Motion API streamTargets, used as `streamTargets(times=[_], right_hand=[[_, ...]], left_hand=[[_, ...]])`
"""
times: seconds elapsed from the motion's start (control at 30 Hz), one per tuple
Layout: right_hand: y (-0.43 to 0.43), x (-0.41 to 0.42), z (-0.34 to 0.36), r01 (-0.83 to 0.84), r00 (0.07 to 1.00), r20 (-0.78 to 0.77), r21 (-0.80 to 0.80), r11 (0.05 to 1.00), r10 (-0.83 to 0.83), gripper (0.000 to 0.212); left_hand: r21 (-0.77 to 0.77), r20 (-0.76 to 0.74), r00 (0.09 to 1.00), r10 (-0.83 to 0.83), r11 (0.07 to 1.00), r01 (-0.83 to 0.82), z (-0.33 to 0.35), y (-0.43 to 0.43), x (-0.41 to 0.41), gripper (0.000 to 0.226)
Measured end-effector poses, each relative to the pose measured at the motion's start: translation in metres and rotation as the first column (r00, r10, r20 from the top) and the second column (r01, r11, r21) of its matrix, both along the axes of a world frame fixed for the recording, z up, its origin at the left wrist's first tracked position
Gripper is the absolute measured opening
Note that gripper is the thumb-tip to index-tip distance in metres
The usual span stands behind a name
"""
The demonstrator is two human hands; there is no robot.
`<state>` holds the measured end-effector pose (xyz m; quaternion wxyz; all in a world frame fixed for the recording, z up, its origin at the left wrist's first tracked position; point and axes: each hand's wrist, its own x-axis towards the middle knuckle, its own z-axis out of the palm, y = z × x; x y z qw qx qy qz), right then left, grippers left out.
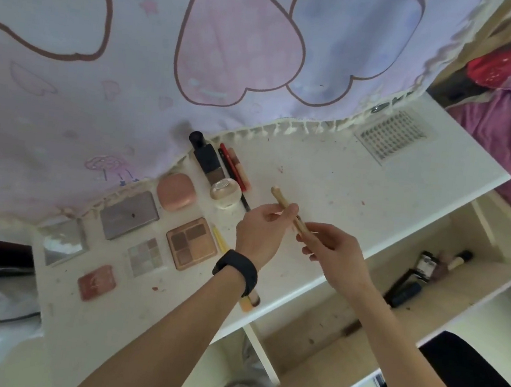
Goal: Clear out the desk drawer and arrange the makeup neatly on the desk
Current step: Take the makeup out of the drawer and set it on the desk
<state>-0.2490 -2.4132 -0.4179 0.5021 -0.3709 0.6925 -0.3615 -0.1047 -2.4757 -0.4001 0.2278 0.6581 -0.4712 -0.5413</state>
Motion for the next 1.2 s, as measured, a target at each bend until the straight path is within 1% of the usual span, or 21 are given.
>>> streamTargets(times=[0.03, 0.07, 0.1, 0.13, 0.17, 0.2, 0.23, 0.27, 0.33, 0.43, 0.5, 0.57, 0.67, 0.77, 0.87, 0.93, 1.03, 1.1, 1.2], right_hand=[[-0.008, 0.001, -0.005, 0.033, 0.997, -0.073, 0.007, 0.999, -0.032, 0.011], [-0.016, 0.002, -0.008, 0.053, 0.987, -0.155, 0.003, 0.999, -0.052, 0.013], [-0.026, 0.005, -0.012, 0.061, 0.971, -0.229, -0.017, 0.998, -0.063, 0.017], [-0.037, 0.008, -0.014, 0.058, 0.957, -0.283, -0.049, 0.997, -0.070, 0.021], [-0.049, 0.013, -0.016, 0.050, 0.944, -0.322, -0.079, 0.996, -0.073, 0.023], [-0.060, 0.018, -0.017, 0.040, 0.934, -0.350, -0.101, 0.994, -0.073, 0.024], [-0.072, 0.024, -0.018, 0.027, 0.926, -0.372, -0.116, 0.993, -0.068, 0.025], [-0.083, 0.029, -0.020, 0.007, 0.918, -0.393, -0.130, 0.991, -0.058, 0.026], [-0.101, 0.039, -0.024, -0.067, 0.889, -0.458, -0.160, 0.985, -0.014, 0.028], [-0.117, 0.050, -0.031, -0.258, 0.809, -0.574, -0.150, 0.955, 0.128, 0.033], [-0.123, 0.053, -0.037, -0.356, 0.770, -0.602, -0.129, 0.926, 0.212, 0.036], [-0.126, 0.053, -0.040, -0.381, 0.762, -0.606, -0.134, 0.915, 0.229, 0.034], [-0.127, 0.051, -0.042, -0.372, 0.774, -0.593, -0.141, 0.917, 0.223, 0.032], [-0.126, 0.047, -0.042, -0.373, 0.795, -0.560, -0.151, 0.915, 0.232, 0.033], [-0.125, 0.042, -0.042, -0.406, 0.780, -0.561, -0.114, 0.907, 0.279, 0.036], [-0.124, 0.039, -0.038, -0.391, 0.803, -0.524, -0.103, 0.915, 0.284, 0.040], [-0.115, 0.034, -0.030, -0.296, 0.881, -0.413, -0.101, 0.950, 0.230, 0.044], [-0.100, 0.025, -0.026, -0.200, 0.924, -0.350, -0.094, 0.975, 0.156, 0.042], [-0.061, 0.008, -0.022, -0.067, 0.954, -0.299, -0.108, 0.992, 0.032, 0.036]], left_hand=[[-0.064, 0.145, 0.988, -0.049, 0.996, 0.059, -0.003, 0.001, 0.004, 0.032], [-0.119, 0.305, 0.947, -0.099, 0.983, 0.141, -0.006, 0.001, 0.010, 0.035], [-0.154, 0.462, 0.875, -0.145, 0.958, 0.241, -0.010, 0.002, 0.017, 0.036], [-0.162, 0.596, 0.782, -0.181, 0.927, 0.339, -0.013, 0.003, 0.024, 0.038], [-0.147, 0.698, 0.684, -0.209, 0.894, 0.423, -0.016, 0.003, 0.030, 0.040], [-0.120, 0.767, 0.598, -0.232, 0.864, 0.489, -0.019, 0.001, 0.036, 0.042], [-0.088, 0.809, 0.531, -0.253, 0.840, 0.535, -0.022, -0.001, 0.040, 0.042], [-0.061, 0.830, 0.486, -0.272, 0.823, 0.565, -0.024, -0.004, 0.043, 0.042], [-0.033, 0.842, 0.449, -0.298, 0.803, 0.595, -0.027, -0.010, 0.046, 0.040], [-0.046, 0.838, 0.455, -0.301, 0.792, 0.608, -0.028, -0.015, 0.045, 0.039], [-0.061, 0.831, 0.473, -0.294, 0.795, 0.603, -0.030, -0.015, 0.044, 0.039], [-0.067, 0.823, 0.486, -0.293, 0.800, 0.596, -0.030, -0.015, 0.043, 0.038], [-0.062, 0.821, 0.487, -0.299, 0.801, 0.596, -0.032, -0.016, 0.043, 0.038], [-0.060, 0.813, 0.496, -0.307, 0.802, 0.594, -0.033, -0.017, 0.043, 0.041], [-0.057, 0.803, 0.507, -0.314, 0.805, 0.590, -0.033, -0.019, 0.041, 0.043], [-0.040, 0.792, 0.513, -0.332, 0.809, 0.586, -0.032, -0.018, 0.039, 0.047], [-0.040, 0.775, 0.531, -0.344, 0.811, 0.584, -0.027, -0.012, 0.039, 0.053], [-0.088, 0.758, 0.570, -0.317, 0.816, 0.571, -0.022, -0.005, 0.039, 0.048], [-0.136, 0.719, 0.619, -0.315, 0.810, 0.570, -0.015, 0.011, 0.035, 0.041]])
